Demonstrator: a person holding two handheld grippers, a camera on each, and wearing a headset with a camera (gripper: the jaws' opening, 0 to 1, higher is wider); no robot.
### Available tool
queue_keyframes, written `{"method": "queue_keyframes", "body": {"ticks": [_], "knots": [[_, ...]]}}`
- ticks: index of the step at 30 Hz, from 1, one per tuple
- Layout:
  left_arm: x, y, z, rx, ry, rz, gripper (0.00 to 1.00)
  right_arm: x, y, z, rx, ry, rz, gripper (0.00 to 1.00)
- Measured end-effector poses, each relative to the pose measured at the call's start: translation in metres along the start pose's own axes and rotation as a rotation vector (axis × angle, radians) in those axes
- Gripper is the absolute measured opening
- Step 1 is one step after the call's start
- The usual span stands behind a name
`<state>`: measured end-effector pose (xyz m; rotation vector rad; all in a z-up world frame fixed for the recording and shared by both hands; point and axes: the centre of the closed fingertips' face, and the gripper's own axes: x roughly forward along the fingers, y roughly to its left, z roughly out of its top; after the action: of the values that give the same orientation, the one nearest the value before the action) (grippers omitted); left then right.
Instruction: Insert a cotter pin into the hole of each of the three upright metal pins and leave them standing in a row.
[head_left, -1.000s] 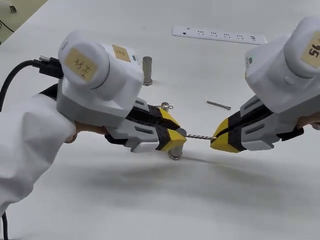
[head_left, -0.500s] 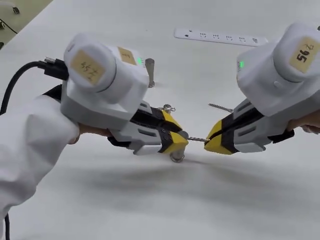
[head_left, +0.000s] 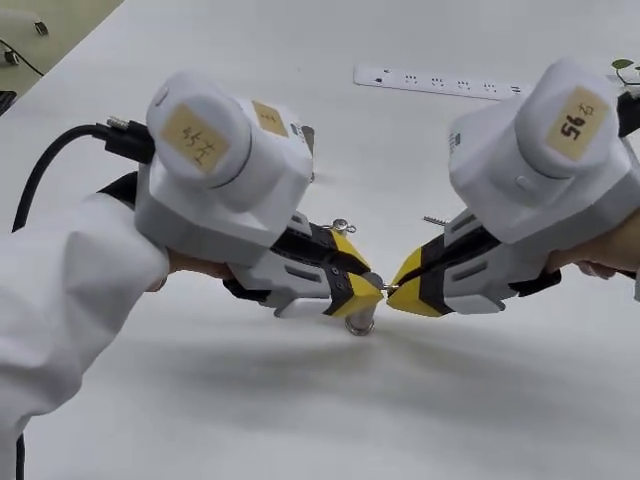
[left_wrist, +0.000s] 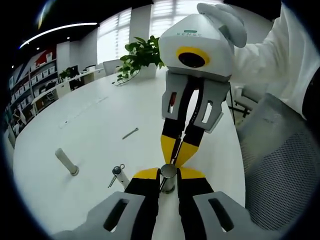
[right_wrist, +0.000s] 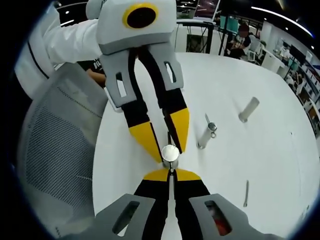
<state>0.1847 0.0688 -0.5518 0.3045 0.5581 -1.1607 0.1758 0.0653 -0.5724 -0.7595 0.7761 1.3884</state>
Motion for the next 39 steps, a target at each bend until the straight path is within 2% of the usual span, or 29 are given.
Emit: {"method": "queue_keyframes", "body": {"ticks": [7,16,23,26,29,32,34,36,39], "knots": [[-0.001,-0.001,-0.001,0.011,0.007,-0.002,0.10,0.003,0.001,0.001,-0.036,0.002,0.002,0.00],[0.000,-0.002,-0.001,0.007,0.012,0.001,0.10,0.004,0.001,0.001,-0.126,0.005,0.002,0.00],[-0.005,-0.004,0.005,0.047,-0.027,0.003,0.12,-0.001,-0.003,0.004,-0.081,-0.038,-0.017,0.04],[-0.008,-0.007,0.003,0.043,-0.027,-0.011,0.24,-0.001,-0.006,0.002,-0.057,-0.051,-0.034,0.13],[-0.015,-0.012,0.004,0.016,-0.068,-0.026,0.40,-0.002,-0.003,0.004,-0.011,-0.080,-0.026,0.19],[-0.022,-0.011,0.002,-0.005,-0.083,-0.011,0.51,-0.001,-0.002,0.006,0.032,-0.114,-0.012,0.18],[-0.025,-0.013,-0.001,-0.010,-0.075,-0.013,0.54,-0.001,-0.003,0.007,0.042,-0.118,-0.014,0.18],[-0.030,-0.008,-0.003,-0.002,-0.072,0.030,0.58,0.000,-0.002,0.007,0.047,-0.118,-0.016,0.18],[-0.033,-0.007,-0.005,-0.026,-0.080,0.044,0.75,0.002,-0.002,0.008,0.059,-0.121,-0.018,0.18]]}}
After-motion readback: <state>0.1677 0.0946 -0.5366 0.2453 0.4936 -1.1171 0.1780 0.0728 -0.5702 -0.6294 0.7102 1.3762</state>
